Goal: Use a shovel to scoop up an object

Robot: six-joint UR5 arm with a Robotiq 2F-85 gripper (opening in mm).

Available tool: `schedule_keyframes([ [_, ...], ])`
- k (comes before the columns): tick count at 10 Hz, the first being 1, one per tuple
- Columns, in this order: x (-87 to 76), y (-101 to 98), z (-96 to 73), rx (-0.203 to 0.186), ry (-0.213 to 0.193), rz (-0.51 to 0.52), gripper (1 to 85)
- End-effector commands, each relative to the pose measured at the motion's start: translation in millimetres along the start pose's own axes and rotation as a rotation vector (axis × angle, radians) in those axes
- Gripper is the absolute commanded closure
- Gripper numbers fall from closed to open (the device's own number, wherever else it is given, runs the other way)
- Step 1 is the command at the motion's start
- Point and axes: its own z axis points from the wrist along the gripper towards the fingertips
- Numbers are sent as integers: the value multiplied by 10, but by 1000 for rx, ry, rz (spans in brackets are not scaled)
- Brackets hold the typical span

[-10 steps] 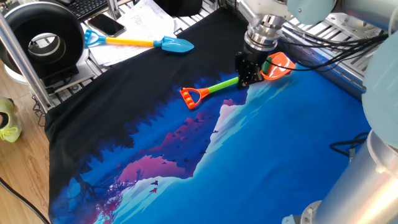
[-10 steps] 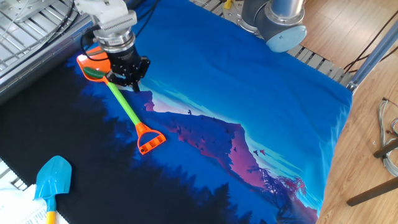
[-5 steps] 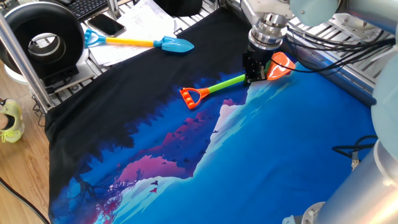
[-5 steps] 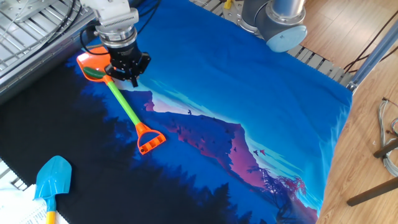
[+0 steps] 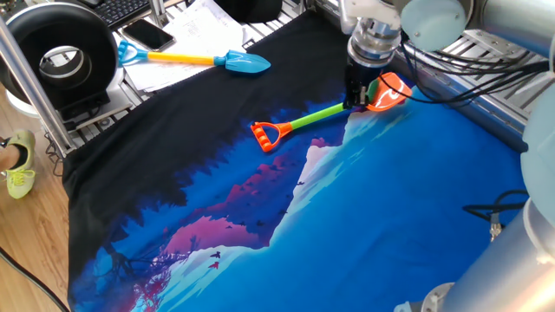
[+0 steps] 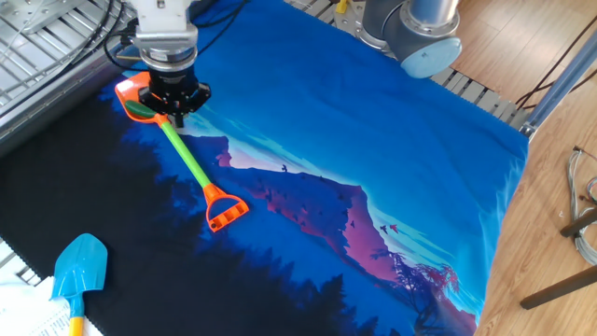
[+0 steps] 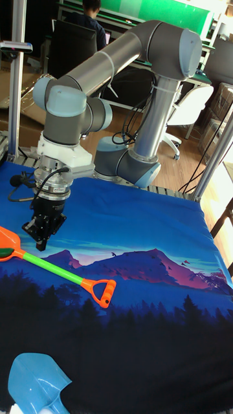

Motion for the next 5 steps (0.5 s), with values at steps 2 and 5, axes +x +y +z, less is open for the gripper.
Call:
schedule_keyframes([
  [2, 207, -72, -103, -8, 44, 80, 837],
  [5, 291, -41, -238, -29, 39, 111, 837],
])
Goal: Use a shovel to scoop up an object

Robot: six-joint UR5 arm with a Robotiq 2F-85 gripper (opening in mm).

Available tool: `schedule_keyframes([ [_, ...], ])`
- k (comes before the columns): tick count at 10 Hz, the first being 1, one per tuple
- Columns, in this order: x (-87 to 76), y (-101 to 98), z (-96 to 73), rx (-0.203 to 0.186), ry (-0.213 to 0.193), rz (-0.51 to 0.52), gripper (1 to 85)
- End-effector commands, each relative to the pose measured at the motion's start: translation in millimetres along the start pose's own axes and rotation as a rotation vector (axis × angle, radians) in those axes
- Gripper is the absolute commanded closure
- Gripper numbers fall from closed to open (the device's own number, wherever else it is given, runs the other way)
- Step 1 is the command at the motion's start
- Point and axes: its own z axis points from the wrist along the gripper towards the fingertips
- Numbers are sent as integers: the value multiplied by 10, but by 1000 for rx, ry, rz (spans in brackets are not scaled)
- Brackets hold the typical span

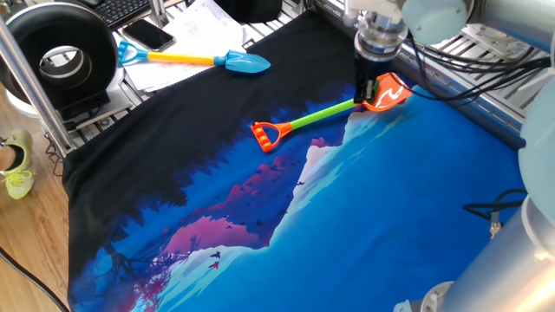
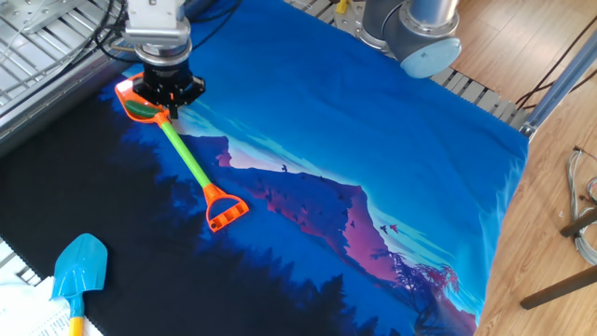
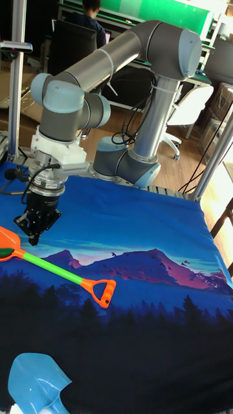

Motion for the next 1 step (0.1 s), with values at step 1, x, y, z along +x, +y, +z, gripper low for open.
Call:
schedule_keyframes([
  [1, 90, -16, -124, -16, -6, 38, 837],
])
